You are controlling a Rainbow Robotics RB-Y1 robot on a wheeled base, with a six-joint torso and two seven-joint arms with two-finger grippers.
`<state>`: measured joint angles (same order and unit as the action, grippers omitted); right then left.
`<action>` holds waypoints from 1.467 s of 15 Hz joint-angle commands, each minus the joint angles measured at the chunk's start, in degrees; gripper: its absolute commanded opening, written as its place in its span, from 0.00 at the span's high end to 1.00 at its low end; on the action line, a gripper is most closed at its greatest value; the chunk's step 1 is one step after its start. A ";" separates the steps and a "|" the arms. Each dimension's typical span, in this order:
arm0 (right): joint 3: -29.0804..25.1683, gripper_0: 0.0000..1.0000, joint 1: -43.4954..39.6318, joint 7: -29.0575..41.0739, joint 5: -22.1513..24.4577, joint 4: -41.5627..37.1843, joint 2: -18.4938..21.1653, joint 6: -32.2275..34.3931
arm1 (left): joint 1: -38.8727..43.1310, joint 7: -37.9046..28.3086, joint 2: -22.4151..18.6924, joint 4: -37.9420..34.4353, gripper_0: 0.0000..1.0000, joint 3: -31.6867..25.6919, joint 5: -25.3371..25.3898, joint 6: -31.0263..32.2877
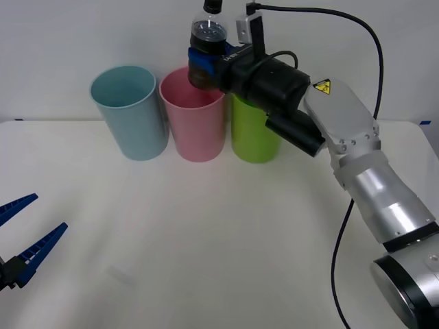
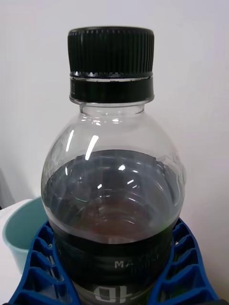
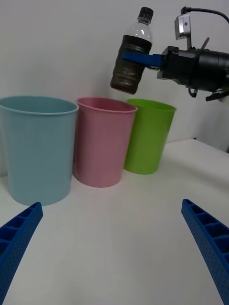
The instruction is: Grasp the object on the table and drop it into the matching bin: aluminum can to the light blue bin, PET bottle to the pink bin.
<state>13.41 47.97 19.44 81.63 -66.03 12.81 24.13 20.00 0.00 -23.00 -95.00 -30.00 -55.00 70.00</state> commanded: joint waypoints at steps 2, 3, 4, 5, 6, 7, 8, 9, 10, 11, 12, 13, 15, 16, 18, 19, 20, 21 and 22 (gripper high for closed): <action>1.35 1.00 2.65 -0.02 0.11 3.89 -1.83 -3.65 | 0.00 0.00 0.00 0.00 0.00 0.00 0.00 0.00; 1.79 1.00 2.56 -0.02 0.19 3.89 -1.83 -4.35 | 0.00 0.00 0.00 0.00 0.00 0.00 0.00 0.00; 1.79 1.00 2.56 -0.02 0.11 3.98 -1.83 -4.35 | 0.00 0.00 0.00 0.00 0.00 0.00 0.00 0.00; 1.79 1.00 2.56 -0.02 0.19 3.98 -1.83 -4.35 | 0.00 0.00 0.00 0.00 0.00 0.00 0.00 0.00; 1.88 1.00 2.56 -0.02 0.19 3.98 -1.83 -4.35 | 0.00 0.00 0.00 0.00 0.00 0.00 0.00 0.00; 1.88 1.00 2.56 -0.02 0.19 3.98 -1.83 -4.35 | 0.00 0.00 0.00 0.00 0.00 0.00 0.00 0.00; 1.88 0.99 2.56 -0.02 0.19 3.98 -1.92 -4.35 | 0.00 0.00 0.00 0.00 0.00 0.00 0.00 0.00; 1.88 0.95 2.56 -0.02 0.11 3.98 -1.83 -4.70 | 0.00 0.00 0.00 0.00 0.00 0.00 0.00 0.00; 1.88 0.82 2.56 -0.20 0.19 3.98 -1.83 -5.05 | 0.00 0.00 0.00 0.00 0.00 0.00 0.00 0.00; 1.79 0.28 2.56 -0.55 0.19 3.89 -1.92 -5.23 | 0.00 0.00 0.00 0.00 0.00 0.00 0.00 0.00; 1.88 0.00 2.56 -0.90 0.19 3.98 -1.83 -5.23 | 0.00 0.00 0.00 0.00 0.00 0.00 0.00 0.00; 1.79 0.00 2.56 -1.07 0.19 3.98 -1.92 -5.32 | 0.00 0.00 0.00 0.00 0.00 0.00 0.00 0.00; 1.79 0.00 2.56 -1.43 0.19 3.98 -1.83 -5.23 | 0.00 0.00 0.00 0.00 0.00 0.00 0.00 0.00; 1.88 0.00 2.56 -1.51 0.19 3.89 -1.83 -5.23 | 0.00 0.00 0.00 0.00 0.00 0.00 0.00 0.00; 1.79 0.00 2.48 -1.60 0.19 3.89 -1.83 -5.23 | 0.00 0.00 0.00 0.00 0.00 0.00 0.00 0.00; 1.79 0.00 2.56 -1.60 0.02 3.89 -1.74 -5.14 | 0.00 0.00 0.00 0.00 0.00 0.00 0.00 0.00; 1.88 0.00 2.56 -1.60 -0.33 3.89 -1.30 -4.79 | 0.00 0.00 0.00 0.00 0.00 0.00 0.00 0.00; 1.88 0.00 2.39 -1.60 -0.95 3.89 -1.04 -4.26 | 0.00 0.00 0.00 0.00 0.00 0.00 0.00 0.00; 1.88 0.00 2.12 -1.60 -1.21 3.45 -0.51 -3.47 | 0.00 0.00 0.00 0.00 0.00 0.00 0.00 0.00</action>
<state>15.29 50.29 17.85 80.69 -62.26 11.93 20.05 20.00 0.00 -23.00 -95.00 -30.00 -55.00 70.00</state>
